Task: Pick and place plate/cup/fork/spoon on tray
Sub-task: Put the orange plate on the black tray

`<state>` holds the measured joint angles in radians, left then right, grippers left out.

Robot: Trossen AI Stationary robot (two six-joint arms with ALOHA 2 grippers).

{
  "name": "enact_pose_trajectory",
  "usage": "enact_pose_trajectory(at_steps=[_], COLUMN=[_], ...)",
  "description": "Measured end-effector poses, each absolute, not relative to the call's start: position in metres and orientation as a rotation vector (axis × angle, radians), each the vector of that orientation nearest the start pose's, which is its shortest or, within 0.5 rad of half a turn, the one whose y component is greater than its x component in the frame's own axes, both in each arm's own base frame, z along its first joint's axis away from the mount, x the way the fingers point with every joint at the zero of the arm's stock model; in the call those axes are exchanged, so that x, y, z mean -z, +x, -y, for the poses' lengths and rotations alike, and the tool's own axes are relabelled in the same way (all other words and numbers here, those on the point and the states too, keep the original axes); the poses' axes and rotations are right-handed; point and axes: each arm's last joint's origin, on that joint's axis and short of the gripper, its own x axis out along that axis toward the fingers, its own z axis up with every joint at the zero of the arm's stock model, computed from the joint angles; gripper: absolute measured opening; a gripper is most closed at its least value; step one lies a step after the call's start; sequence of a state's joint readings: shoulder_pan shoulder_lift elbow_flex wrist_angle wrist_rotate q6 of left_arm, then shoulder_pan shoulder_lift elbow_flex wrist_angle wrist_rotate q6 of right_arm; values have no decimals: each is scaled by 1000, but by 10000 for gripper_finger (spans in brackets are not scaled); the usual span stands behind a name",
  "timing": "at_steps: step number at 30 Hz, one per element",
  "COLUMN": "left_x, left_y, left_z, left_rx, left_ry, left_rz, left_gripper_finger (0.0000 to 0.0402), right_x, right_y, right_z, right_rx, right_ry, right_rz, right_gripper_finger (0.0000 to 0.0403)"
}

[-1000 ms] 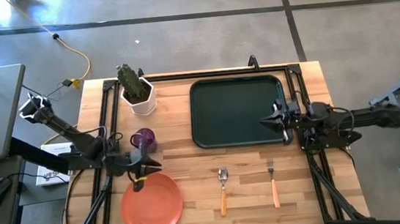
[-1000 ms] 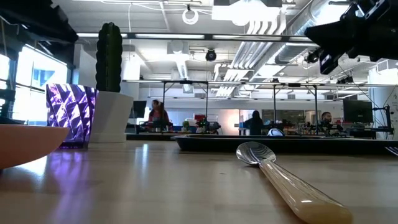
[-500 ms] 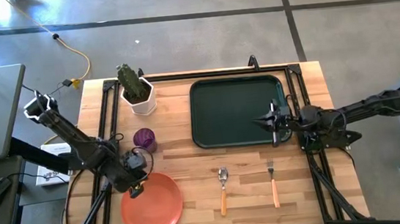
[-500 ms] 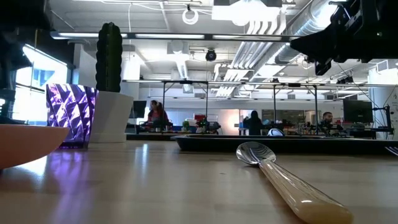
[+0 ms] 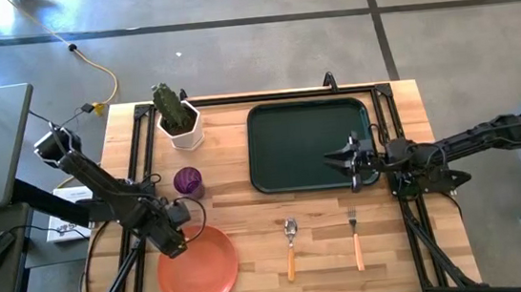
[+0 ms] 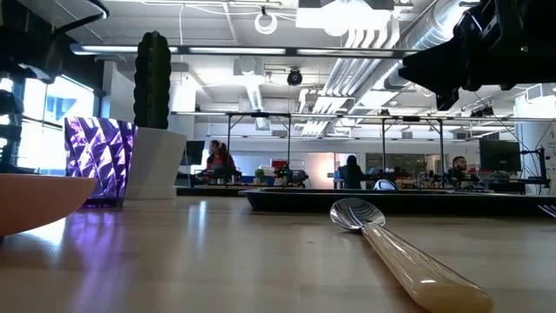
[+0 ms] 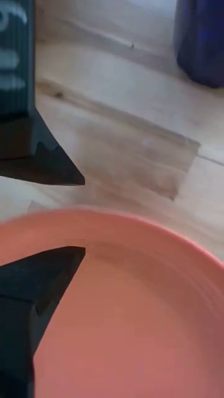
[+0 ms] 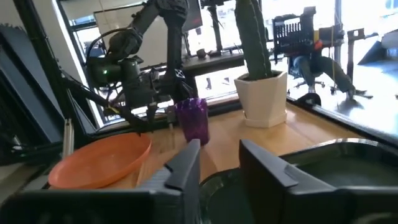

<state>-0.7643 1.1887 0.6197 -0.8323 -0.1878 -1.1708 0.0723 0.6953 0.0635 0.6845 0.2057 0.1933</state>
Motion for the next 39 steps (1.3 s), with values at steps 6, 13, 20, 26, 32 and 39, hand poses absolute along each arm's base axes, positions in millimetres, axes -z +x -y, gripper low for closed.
enact_pose_trajectory(at_steps=[6, 13, 20, 26, 32, 39], left_x=[-161, -155, -146, -148, -175, -211], left_y=[133, 137, 149, 160, 180, 215], left_z=[121, 125, 140, 143, 144, 126], left_rx=[-298, -286, -121, -56, -22, -10], left_ry=[-262, -265, -293, -379, -359, -273], left_rz=[-1368, -1388, -1387, -1378, -1288, -1142], left_gripper_finger=[163, 120, 24, 10, 3, 2], right_x=[-181, -182, -184, -184, -185, -185], right_y=[147, 147, 147, 147, 147, 147], right_z=[-5, -5, -5, -5, -5, -5], right_rx=[125, 123, 119, 115, 111, 109], right_ry=[265, 315, 325, 349, 369, 379], right_rz=[62, 73, 99, 100, 109, 115], right_gripper_finger=[133, 133, 133, 133, 133, 133])
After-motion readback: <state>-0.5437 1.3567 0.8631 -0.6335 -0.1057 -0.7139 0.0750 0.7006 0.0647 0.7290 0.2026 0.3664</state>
